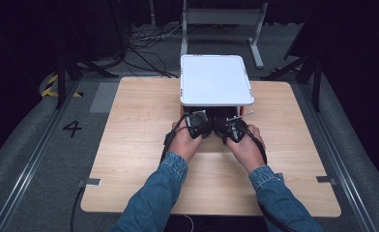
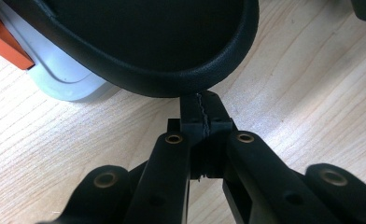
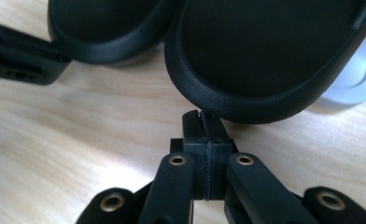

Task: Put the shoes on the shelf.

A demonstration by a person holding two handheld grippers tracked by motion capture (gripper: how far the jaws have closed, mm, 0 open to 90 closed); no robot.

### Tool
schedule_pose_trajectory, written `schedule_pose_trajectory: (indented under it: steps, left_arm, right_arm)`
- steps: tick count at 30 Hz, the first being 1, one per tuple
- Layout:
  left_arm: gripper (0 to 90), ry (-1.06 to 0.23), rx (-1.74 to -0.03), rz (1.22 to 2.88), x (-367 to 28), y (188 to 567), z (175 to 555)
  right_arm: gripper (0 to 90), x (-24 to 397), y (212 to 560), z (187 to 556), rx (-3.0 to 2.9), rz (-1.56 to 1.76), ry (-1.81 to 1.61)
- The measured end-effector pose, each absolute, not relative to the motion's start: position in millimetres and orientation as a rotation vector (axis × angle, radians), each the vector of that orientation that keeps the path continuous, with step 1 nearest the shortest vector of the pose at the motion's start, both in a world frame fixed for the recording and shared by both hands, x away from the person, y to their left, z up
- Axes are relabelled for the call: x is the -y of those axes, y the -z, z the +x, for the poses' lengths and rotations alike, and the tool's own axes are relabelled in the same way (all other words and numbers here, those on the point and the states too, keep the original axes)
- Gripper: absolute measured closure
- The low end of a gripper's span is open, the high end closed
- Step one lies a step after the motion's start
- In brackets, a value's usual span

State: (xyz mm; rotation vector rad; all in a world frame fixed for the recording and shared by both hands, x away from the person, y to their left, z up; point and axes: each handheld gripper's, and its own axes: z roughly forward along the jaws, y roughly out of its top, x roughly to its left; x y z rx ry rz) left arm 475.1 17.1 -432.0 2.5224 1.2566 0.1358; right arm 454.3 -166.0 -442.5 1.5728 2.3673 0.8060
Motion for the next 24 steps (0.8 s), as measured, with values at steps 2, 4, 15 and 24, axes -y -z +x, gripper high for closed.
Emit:
schedule_pose_trajectory:
  steps: [2,4,15,24]
  left_arm:
    - [89.6,-0.142,-1.253,2.518,-18,432,475]
    - [89.6,-0.142,-1.265,2.498,-19,433,473]
    - [69.8,-0.243,-1.172,2.440,-30,422,445]
    - [46.3,-0.281,-1.062,2.372,-64,378,400]
  right_arm:
    - [90.0,167,444,456,-2.363,1.574,-0.825]
    - [90.0,166,445,456,-2.363,1.576,-0.826]
    - [83.4,183,420,424,-2.392,1.526,-0.993]
    - [61.1,232,384,393,-2.299,1.389,-1.133]
